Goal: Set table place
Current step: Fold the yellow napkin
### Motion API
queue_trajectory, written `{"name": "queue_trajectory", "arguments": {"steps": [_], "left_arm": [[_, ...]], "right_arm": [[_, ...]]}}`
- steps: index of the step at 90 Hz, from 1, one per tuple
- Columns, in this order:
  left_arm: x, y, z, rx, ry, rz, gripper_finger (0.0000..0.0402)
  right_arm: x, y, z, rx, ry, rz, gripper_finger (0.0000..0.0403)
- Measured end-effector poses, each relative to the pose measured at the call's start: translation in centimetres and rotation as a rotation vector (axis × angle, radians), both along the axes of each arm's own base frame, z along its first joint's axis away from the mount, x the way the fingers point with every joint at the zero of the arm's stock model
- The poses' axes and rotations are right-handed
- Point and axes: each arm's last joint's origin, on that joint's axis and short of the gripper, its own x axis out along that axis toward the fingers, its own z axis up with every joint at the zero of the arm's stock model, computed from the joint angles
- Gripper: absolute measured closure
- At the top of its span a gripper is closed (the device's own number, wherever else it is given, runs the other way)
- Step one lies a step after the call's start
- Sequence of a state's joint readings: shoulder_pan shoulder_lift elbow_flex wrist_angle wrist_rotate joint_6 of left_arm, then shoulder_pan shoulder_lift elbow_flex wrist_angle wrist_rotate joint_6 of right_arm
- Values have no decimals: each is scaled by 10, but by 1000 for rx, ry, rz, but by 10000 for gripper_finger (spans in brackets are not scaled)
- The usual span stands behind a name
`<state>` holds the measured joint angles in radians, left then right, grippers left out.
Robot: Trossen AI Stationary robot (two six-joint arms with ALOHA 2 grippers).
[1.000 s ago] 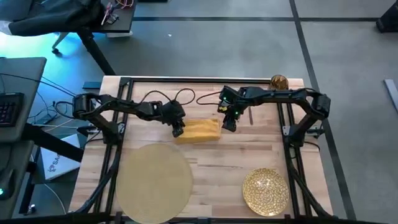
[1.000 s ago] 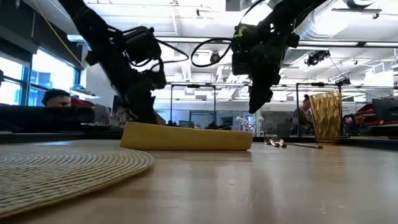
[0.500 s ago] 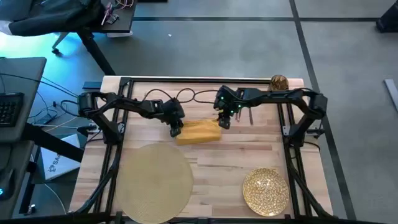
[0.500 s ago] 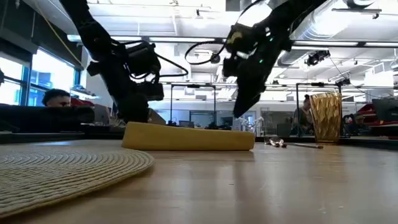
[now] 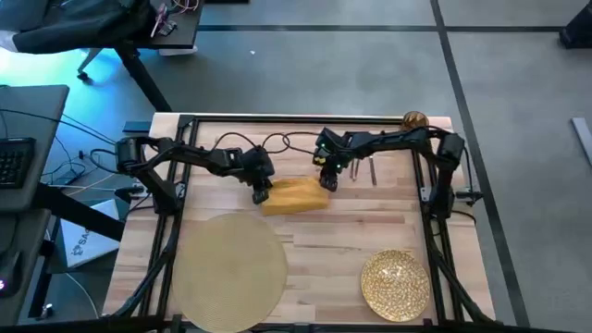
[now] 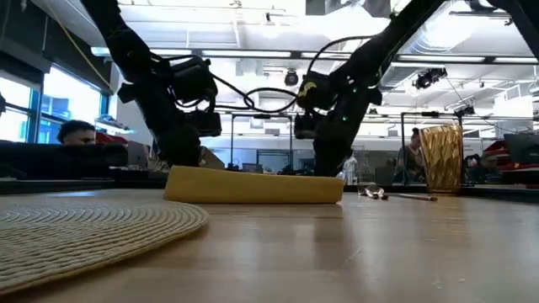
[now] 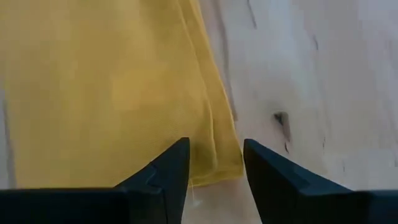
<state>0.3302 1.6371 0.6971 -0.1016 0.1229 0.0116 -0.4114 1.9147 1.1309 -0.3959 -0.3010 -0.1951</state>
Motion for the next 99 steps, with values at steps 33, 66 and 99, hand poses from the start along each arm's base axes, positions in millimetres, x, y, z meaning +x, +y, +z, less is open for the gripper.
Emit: {"name": "queue_trajectory", "arguments": {"steps": [33,66,99], "left_arm": [[11,2,29,37,-24,-44,400],[12,-26,100,59,-82,-141,401],[20,-114,90,-148,-36,-120,401]], "right_arm": [[0,1,-1,-42,-1,84,394],[-19,25,61,-46,-71,160,402],[-6,98,63,-47,-89,510,403]]}}
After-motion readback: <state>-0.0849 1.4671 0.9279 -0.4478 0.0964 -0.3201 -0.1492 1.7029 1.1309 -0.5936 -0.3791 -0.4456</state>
